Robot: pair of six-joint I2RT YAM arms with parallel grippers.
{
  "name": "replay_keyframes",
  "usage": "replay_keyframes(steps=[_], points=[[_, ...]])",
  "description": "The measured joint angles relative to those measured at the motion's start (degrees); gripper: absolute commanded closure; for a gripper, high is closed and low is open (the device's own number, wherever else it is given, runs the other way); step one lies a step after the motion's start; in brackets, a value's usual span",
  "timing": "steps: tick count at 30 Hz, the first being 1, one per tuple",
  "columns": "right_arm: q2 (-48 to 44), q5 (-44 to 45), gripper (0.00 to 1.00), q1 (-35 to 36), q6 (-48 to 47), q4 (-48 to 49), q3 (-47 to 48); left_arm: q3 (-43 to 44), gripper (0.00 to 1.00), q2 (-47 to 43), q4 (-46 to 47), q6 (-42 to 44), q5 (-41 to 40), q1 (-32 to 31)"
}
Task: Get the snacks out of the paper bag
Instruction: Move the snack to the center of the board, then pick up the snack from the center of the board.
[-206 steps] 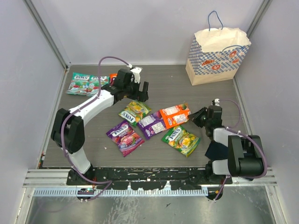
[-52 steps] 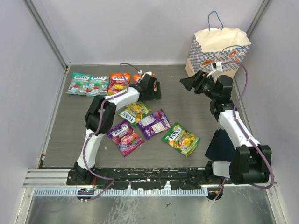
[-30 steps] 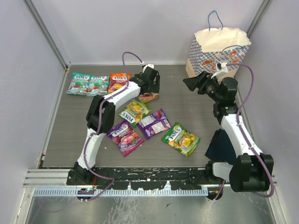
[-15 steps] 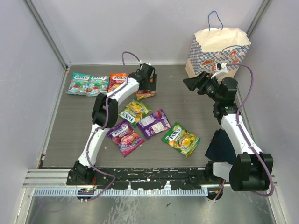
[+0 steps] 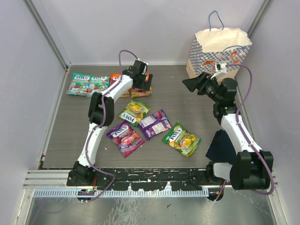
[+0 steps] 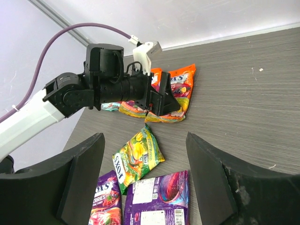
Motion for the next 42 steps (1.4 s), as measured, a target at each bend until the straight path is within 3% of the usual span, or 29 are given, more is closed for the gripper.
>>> replay_keyframes(steps=[9,14,19,23,27,31,35,39,42], points=[[1.01,-1.16,0.24,-0.09,0.74,1.38,-0.66,0.92,0.02,0.52,-1.01,7.65,2.71,0.46],[1.27,-1.57,0.12,-0.24,1.22,2.91,-1.27,1.29,0.02,0.52,-1.9,11.08,4.59,1.07],[2.21,0.42,0.07,-0.24,4.63,7.34,-4.79,-0.15,0.02,-1.07,-2.89,14.47,6.73,1.46],[5.07,5.75,0.06,2.54,6.97,7.37,-7.34,-12.13,0.02,-10.69,-1.46,15.23,8.09,1.53],[8.52,15.63,0.06,14.95,3.48,0.98,-6.82,-26.25,0.02,-25.97,3.43,13.09,8.22,1.53],[11.06,21.22,0.13,25.9,-0.31,-4.24,-6.82,-41.07,0.02,-42.42,11.08,8.33,6.95,1.53],[12.74,23.87,0.22,25.77,-4.26,-6.97,-7.02,-55.23,0.02,-53.96,16.79,3.02,6.19,1.97],[15.37,23.15,0.38,23.98,-8.09,-8.46,-7.02,-63.58,0.02,-57.29,18.01,-0.09,5.25,2.6],[18.38,20.41,0.44,22.29,-9.49,-9.01,-7.02,-66.73,0.02,-58.45,17.62,-1.42,4.87,3.45]])
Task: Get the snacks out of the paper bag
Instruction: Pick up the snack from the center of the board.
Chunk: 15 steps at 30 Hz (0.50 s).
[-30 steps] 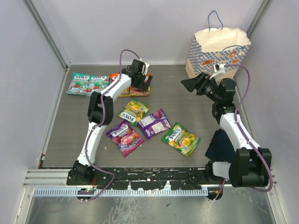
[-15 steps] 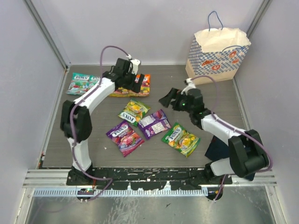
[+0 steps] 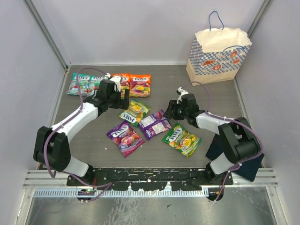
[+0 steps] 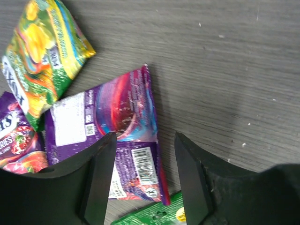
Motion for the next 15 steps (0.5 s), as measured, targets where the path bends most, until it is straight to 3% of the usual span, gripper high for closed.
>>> replay_keyframes(steps=[10,15], points=[[5.81,-6.47,0.61,-1.9,-0.68,0.35,0.0,-3.13,0.02,-8.07,0.24,-2.49,-0.87,2.21],[7.13,-8.02,0.93,-1.9,0.02,1.6,0.0,-7.8,0.02,-8.68,0.5,-6.12,-0.04,2.21]])
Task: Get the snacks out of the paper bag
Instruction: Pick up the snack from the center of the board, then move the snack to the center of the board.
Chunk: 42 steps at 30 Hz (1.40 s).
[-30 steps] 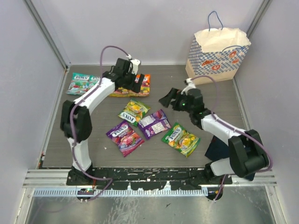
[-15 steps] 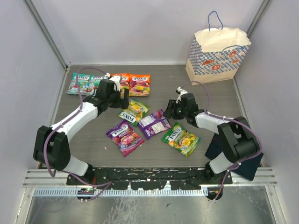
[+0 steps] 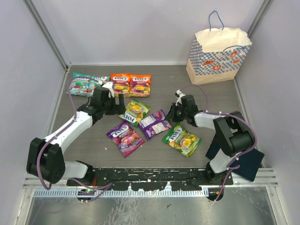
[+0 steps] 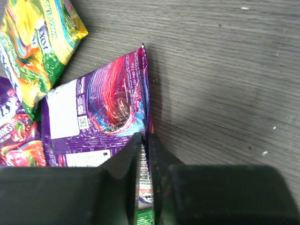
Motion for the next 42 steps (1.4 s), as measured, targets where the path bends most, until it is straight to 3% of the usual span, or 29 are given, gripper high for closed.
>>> replay_keyframes(steps=[2,8,14,23,27,30,35,42], points=[[0.0,-0.26,0.99,0.0,0.57,0.5,-0.02,-2.69,0.02,-1.03,-0.07,-1.66,0.37,0.0],[-1.68,0.52,0.99,0.0,1.51,1.18,-1.42,-6.71,0.02,-6.69,0.0,-6.86,0.92,0.0],[-13.31,6.03,1.0,0.72,-0.02,-5.97,-1.68,-12.61,0.02,-13.33,0.81,-18.62,3.78,-1.66],[-26.21,15.43,0.99,1.75,-3.3,-12.72,1.95,-20.7,0.02,-20.35,-0.52,-43.06,-7.48,-26.43],[-27.34,16.96,0.99,1.75,-4.13,-14.51,1.95,-20.22,0.02,-17.77,-2.23,-52.92,-15.98,-32.3],[-28.22,16.98,0.99,1.75,-4.39,-15.87,1.92,-18.71,0.02,-11.43,-3.89,-58.05,-19.52,-33.35],[-30.25,16.85,0.99,1.77,-4.98,-17.14,1.92,-14.47,0.02,0.9,-6.01,-62.99,-22.12,-33.51],[-32.61,16.55,0.99,1.77,-5.66,-18.05,1.7,-11.54,0.02,3.89,-10.64,-66.58,-25.49,-33.79]])
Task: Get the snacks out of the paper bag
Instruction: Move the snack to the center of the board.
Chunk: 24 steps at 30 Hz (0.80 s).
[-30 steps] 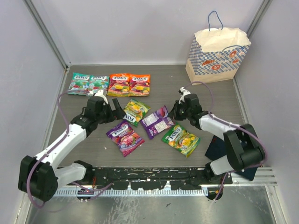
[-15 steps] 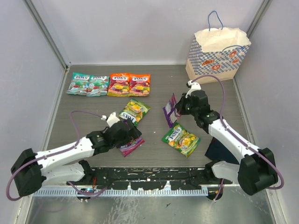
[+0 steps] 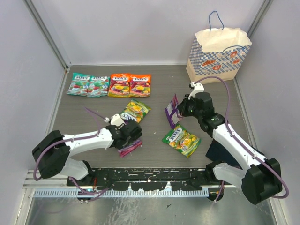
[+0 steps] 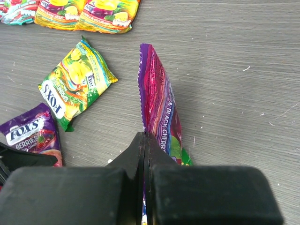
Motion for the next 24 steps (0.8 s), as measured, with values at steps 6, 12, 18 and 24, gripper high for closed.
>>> replay_keyframes(steps=[6,12,18,24], points=[[-0.55,-1.36,0.99,0.0,0.02,-0.02,-0.44,0.02,0.02,-2.49,-9.97,0.7,-7.1,0.98],[-1.09,-2.97,0.99,0.0,0.07,0.02,-1.05,-0.28,0.02,-10.99,-16.5,8.11,-9.29,11.08],[-2.19,-4.04,0.99,0.0,0.09,0.09,-1.07,-0.33,0.02,-14.16,-14.29,25.46,-5.16,14.8],[-3.87,-4.79,0.99,0.0,0.09,0.17,-1.62,-1.14,0.02,-15.43,-8.94,39.76,4.74,10.45]])
